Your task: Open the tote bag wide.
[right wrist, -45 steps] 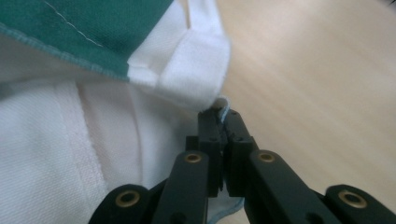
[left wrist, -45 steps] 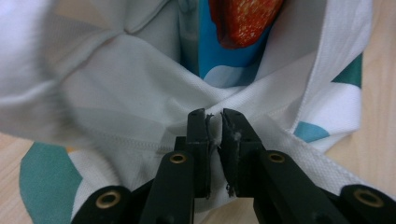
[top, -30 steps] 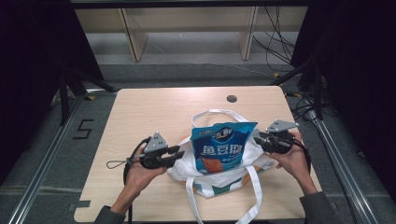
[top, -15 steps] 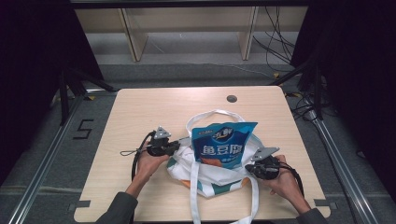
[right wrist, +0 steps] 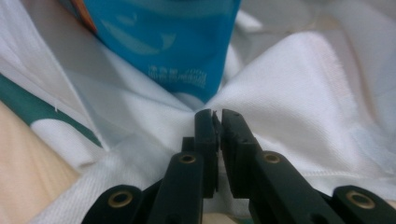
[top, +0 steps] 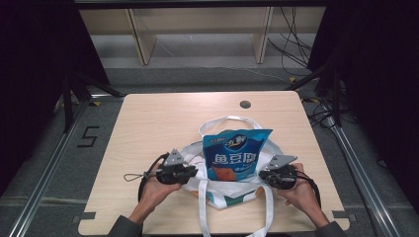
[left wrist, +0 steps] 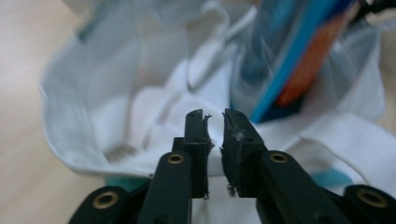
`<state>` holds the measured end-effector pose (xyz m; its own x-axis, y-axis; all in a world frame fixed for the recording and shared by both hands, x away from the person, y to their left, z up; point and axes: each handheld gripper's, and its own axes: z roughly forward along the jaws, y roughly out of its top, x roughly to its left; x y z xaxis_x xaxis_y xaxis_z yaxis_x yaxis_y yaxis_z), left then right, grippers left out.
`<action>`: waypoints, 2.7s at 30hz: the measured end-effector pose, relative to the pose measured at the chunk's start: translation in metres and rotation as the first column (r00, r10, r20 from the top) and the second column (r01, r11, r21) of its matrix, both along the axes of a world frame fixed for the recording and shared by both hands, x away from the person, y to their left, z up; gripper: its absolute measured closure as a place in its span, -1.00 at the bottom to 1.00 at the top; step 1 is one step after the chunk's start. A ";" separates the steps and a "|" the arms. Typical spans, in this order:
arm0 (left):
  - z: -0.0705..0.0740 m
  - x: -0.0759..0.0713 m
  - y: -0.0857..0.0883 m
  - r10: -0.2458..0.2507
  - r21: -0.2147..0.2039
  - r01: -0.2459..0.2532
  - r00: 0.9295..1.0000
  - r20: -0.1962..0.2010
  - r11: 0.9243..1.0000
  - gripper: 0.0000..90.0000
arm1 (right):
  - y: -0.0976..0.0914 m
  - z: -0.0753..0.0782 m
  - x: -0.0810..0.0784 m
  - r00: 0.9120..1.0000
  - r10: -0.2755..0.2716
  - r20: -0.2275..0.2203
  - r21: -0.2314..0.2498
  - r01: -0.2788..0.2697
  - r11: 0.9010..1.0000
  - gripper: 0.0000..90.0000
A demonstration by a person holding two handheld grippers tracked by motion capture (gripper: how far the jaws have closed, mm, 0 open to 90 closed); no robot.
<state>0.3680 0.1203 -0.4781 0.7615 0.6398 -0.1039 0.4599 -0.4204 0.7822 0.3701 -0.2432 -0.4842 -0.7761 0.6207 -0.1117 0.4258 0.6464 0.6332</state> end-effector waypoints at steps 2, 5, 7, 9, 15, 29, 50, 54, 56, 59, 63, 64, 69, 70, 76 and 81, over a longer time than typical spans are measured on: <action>-0.012 -0.004 0.002 -0.027 0.036 0.027 1.000 0.001 0.999 0.81 | 0.001 -0.002 0.000 1.000 -0.006 0.002 -0.004 0.006 1.000 0.93; -0.013 -0.005 0.003 0.007 -0.010 -0.007 1.000 -0.029 1.000 0.82 | 0.002 -0.002 0.000 1.000 -0.011 0.001 -0.003 0.011 1.000 0.93; -0.004 -0.008 0.002 0.003 -0.005 -0.003 1.000 0.014 1.000 0.82 | 0.002 -0.002 -0.001 1.000 -0.001 0.014 -0.012 0.001 1.000 0.93; 0.006 -0.016 0.002 0.004 -0.048 -0.003 1.000 0.028 0.999 0.81 | 0.000 0.002 -0.002 1.000 -0.014 0.015 0.011 0.014 1.000 0.92; -0.009 -0.033 0.010 -0.032 0.007 0.032 0.999 -0.011 0.999 0.76 | -0.005 0.015 -0.007 1.000 0.007 0.012 0.032 -0.007 0.999 0.93; -0.034 -0.018 -0.013 0.000 0.043 0.002 0.999 -0.051 0.999 0.82 | 0.007 -0.007 -0.003 1.000 -0.003 0.015 -0.056 0.004 0.998 0.95; -0.035 0.051 -0.010 0.124 0.077 -0.124 0.992 0.010 0.989 0.82 | 0.021 -0.011 0.070 0.994 -0.085 0.063 -0.042 0.088 0.995 0.95; -0.036 0.056 -0.010 0.138 0.065 -0.138 0.990 0.008 0.988 0.82 | 0.021 -0.012 0.075 0.993 -0.104 0.063 -0.023 0.106 0.994 0.93; -0.036 0.056 -0.009 0.132 0.057 -0.132 0.991 0.005 0.990 0.81 | 0.020 -0.010 0.076 0.994 -0.090 0.060 -0.031 0.092 0.995 0.89; -0.036 0.056 -0.009 0.129 0.046 -0.128 0.992 -0.002 0.991 0.77 | 0.016 -0.009 0.076 0.992 -0.118 0.036 -0.001 0.118 0.993 0.83; -0.035 0.056 -0.007 0.129 0.026 -0.128 0.992 -0.009 0.991 0.72 | 0.013 -0.009 0.077 0.990 -0.134 0.042 0.032 0.133 0.991 0.78; -0.034 0.055 -0.006 0.133 0.023 -0.133 0.991 -0.006 0.991 0.68 | 0.012 -0.006 0.076 0.991 -0.133 0.027 0.030 0.132 0.991 0.77; -0.026 0.051 -0.002 0.136 -0.003 -0.136 0.991 0.002 0.991 0.54 | 0.007 0.002 0.072 0.987 -0.151 0.051 0.059 0.148 0.987 0.69; -0.025 0.050 -0.001 0.129 -0.006 -0.129 0.992 0.002 0.992 0.49 | 0.005 0.005 0.071 0.987 -0.156 0.036 0.070 0.153 0.986 0.69; -0.012 0.039 0.014 0.120 -0.024 -0.120 0.993 0.000 0.993 0.31 | -0.007 0.018 0.068 0.981 -0.169 0.097 0.127 0.156 0.980 0.60; -0.006 0.029 0.021 0.138 -0.043 -0.139 0.990 -0.009 0.989 0.16 | -0.011 0.027 0.061 0.978 -0.180 0.108 0.148 0.163 0.975 0.49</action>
<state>0.3971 0.1412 -0.4843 0.6652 0.7338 -0.1381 0.5159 -0.3181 0.7954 0.4314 -0.2545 -0.4573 -0.6427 0.7594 -0.1017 0.4386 0.4735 0.7639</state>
